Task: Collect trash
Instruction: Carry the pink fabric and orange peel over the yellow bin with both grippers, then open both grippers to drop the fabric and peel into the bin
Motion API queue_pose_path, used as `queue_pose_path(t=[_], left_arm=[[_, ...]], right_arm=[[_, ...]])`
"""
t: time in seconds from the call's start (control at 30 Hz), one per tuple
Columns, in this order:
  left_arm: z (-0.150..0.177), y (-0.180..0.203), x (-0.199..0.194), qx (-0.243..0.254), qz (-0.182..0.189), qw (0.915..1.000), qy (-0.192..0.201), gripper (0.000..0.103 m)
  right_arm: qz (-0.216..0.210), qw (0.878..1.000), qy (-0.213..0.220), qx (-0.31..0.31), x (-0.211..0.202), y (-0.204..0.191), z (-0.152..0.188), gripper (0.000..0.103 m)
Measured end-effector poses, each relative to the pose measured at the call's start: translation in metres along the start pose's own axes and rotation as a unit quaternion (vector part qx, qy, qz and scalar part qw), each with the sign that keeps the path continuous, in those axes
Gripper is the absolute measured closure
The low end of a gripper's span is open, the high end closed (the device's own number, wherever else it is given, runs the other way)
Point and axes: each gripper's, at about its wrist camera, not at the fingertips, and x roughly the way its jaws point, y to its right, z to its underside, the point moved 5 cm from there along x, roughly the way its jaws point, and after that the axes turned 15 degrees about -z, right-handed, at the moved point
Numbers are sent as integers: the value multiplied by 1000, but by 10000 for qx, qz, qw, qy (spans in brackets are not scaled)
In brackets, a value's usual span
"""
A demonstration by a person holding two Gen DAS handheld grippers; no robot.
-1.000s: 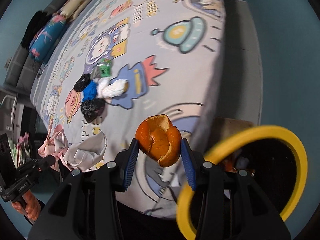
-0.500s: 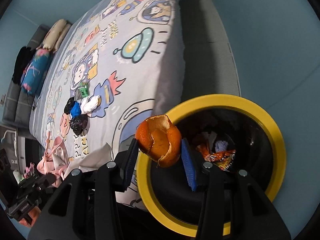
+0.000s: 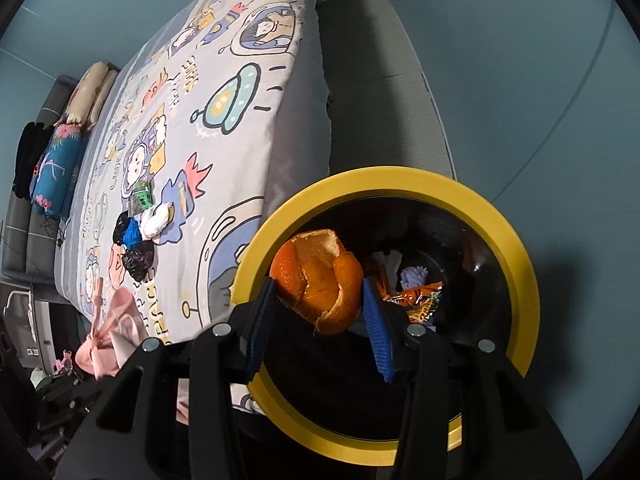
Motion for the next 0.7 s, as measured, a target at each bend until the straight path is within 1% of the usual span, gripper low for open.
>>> queue_pose_path(t=[0.47, 0.7], left_arm=[[5, 30, 30, 252, -45, 9994, -234, 99], [5, 38, 41, 357, -70, 9989, -305, 99]], right_arm=[[19, 9999, 18, 165, 2, 22, -1, 61], [33, 9998, 12, 206, 2, 30, -2, 61]])
